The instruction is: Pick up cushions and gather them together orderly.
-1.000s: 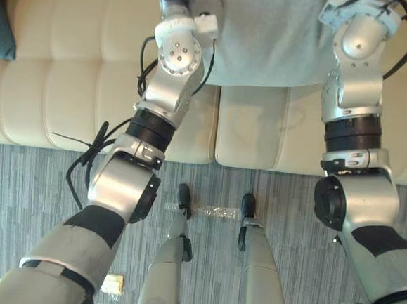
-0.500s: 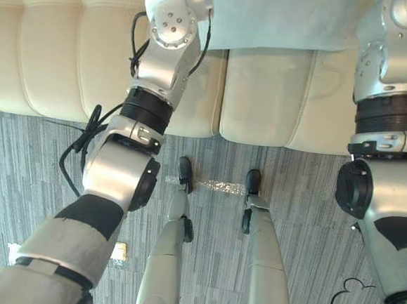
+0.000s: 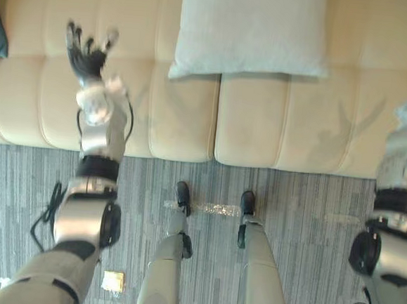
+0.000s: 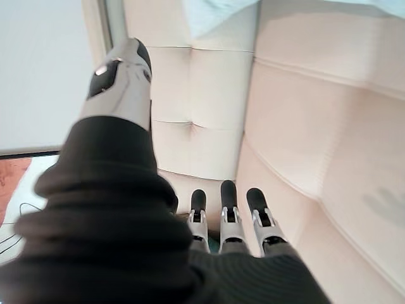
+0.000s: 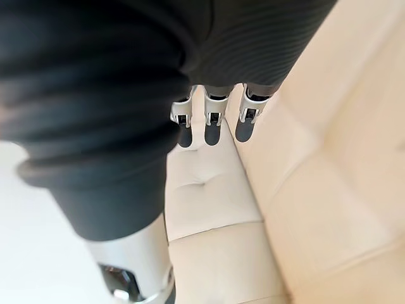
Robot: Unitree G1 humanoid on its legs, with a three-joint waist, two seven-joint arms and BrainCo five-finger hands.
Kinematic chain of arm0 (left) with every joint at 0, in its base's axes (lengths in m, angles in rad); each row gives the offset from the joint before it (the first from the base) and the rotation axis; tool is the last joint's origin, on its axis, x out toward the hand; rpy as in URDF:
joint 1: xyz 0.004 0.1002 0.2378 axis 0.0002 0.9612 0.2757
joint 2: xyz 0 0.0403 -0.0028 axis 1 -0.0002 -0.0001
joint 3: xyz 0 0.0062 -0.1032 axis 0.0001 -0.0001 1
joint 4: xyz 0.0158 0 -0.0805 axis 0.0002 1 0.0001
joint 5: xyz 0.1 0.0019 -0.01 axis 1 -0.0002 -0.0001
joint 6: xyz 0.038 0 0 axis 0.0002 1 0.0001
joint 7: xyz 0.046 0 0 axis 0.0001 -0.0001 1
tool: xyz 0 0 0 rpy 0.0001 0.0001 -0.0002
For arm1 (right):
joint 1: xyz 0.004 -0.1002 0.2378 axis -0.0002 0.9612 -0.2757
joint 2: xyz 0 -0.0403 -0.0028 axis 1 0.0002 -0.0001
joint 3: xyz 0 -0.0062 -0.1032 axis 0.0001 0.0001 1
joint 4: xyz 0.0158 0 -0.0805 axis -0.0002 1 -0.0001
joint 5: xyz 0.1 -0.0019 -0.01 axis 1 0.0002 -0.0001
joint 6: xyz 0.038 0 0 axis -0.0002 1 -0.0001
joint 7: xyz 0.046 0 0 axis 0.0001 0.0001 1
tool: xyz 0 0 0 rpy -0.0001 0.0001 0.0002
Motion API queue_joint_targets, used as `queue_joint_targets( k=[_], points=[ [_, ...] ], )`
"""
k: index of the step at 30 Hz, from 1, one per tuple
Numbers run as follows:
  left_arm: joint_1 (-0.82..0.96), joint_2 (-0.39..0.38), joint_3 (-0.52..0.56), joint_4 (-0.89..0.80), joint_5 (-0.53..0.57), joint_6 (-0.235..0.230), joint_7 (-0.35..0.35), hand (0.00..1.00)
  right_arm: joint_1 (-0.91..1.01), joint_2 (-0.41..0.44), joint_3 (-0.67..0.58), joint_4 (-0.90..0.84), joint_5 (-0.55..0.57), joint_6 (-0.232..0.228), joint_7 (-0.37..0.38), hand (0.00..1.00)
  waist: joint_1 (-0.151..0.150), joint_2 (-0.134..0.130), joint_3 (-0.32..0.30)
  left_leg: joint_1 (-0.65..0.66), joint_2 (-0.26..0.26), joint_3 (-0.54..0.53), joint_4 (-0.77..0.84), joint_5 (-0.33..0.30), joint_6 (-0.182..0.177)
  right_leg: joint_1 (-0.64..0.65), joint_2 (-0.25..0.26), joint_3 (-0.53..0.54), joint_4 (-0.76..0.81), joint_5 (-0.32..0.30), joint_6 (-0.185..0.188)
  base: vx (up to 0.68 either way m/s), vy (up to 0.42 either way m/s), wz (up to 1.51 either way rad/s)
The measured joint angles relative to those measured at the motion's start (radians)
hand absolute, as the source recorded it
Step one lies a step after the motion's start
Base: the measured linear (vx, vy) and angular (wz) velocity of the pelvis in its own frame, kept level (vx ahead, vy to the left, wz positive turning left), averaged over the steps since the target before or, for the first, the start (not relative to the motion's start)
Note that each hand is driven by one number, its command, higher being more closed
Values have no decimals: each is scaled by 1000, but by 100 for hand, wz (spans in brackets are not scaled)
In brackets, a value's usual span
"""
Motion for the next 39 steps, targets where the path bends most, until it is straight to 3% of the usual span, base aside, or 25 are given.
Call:
queue_joint_targets(
  k=[5, 7, 9, 12, 15, 18, 23, 26, 29, 31, 32, 33, 35, 36, 38, 39],
  points=[
    [465, -127, -146, -74, 97, 5, -136, 0, 443, 284, 3, -87, -102, -6, 135, 0, 7, -60, -54, 143, -8, -2, 2, -61, 1, 167, -11, -12, -40, -43, 2, 79, -30, 4],
    [538, -155, -162, -41, 135, 8, -164, 0, 525, 345, 6, -70, -117, -5, 158, 0, 7, -69, -78, 175, -8, -6, 2, -70, 1, 211, -13, -19, -56, -46, 6, 68, -1, 9],
    [632, -203, -161, 66, 193, 29, -202, 0, 647, 430, 16, 2, -142, 2, 189, 0, 6, -80, -137, 233, -13, -16, 12, -86, 5, 292, -23, -33, -86, -53, 10, 95, 20, 10],
    [705, -249, -129, 193, 246, 44, -225, 0, 715, 489, 25, 137, -157, 13, 220, 0, 7, -83, -212, 302, -20, -15, 19, -120, 6, 382, -31, -45, -128, -64, 20, 91, 23, 2],
    [739, -274, -83, 279, 308, 61, -240, 0, 737, 528, 28, 262, -157, 27, 249, 0, 6, -81, -271, 352, -18, -11, 11, -133, 2, 443, -28, -45, -169, -65, 26, 61, 12, -5],
    [741, -289, -57, 333, 342, 70, -243, 0, 729, 544, 33, 345, -156, 39, 264, 0, 12, -77, -293, 390, -13, 7, 0, -136, 0, 480, -22, -33, -208, -46, 22, 23, 1, -14],
    [736, -290, -59, 362, 369, 73, -244, 0, 713, 566, 33, 406, -156, 55, 271, 0, 13, -85, -297, 433, -10, 33, 0, -145, -3, 541, -15, -11, -270, -10, 27, 44, 9, -21],
    [716, -287, -59, 368, 380, 73, -242, 0, 690, 572, 44, 445, -155, 59, 270, 0, 14, -107, -290, 423, -10, 62, 38, -167, 4, 540, -15, 22, -283, 12, 37, 32, 19, -31],
    [677, -279, -60, 390, 390, 73, -236, 0, 645, 577, 75, 450, -158, 64, 265, 0, 20, -130, -271, 357, 15, 97, 184, -241, 11, 530, -9, 60, -312, 53, 54, -28, 9, -38],
    [660, -279, -59, 389, 398, 74, -234, 0, 622, 574, 89, 451, -161, 66, 259, 0, 20, -126, -266, 299, 55, 98, 295, -300, 14, 513, 5, 29, -305, 89, 62, -96, -11, -33],
    [644, -289, -56, 387, 399, 74, -231, 0, 612, 572, 92, 461, -170, 66, 257, 0, 32, -108, -261, 283, 90, 100, 317, -315, 23, 500, 31, 8, -295, 128, 64, -131, -13, -21],
    [641, -288, -49, 387, 400, 77, -227, 0, 600, 574, 94, 469, -188, 70, 256, 0, 40, -92, -250, 281, 114, 95, 319, -311, 23, 451, 33, -50, -104, 57, 18, -125, -10, -12],
    [641, -281, -46, 371, 400, 89, -220, 0, 615, 573, 95, 493, -195, 74, 255, 0, 40, -110, -258, 282, 116, 73, 333, -309, 24, 433, 2, -82, 154, -25, 21, -74, -84, 28],
    [650, -271, -44, 369, 400, 91, -219, 0, 617, 572, 97, 511, -196, 74, 255, 0, 44, -130, -272, 272, 110, 59, 343, -305, 17, 436, -23, -75, 255, -32, 25, -39, -134, 33],
    [645, -273, -17, 371, 400, 104, -220, 0, 606, 570, 96, 521, -196, 74, 255, 0, 49, -144, -278, 239, 95, 36, 366, -286, 8, 409, -20, -96, 261, -28, 42, -31, -68, 28],
    [654, -303, -16, 378, 400, 112, -223, 0, 611, 553, 85, 524, -196, 74, 251, 0, 63, -112, -297, 209, 67, 6, 337, -271, 29, 456, 2, -94, 131, -46, 55, -69, 63, 25]
  ],
)
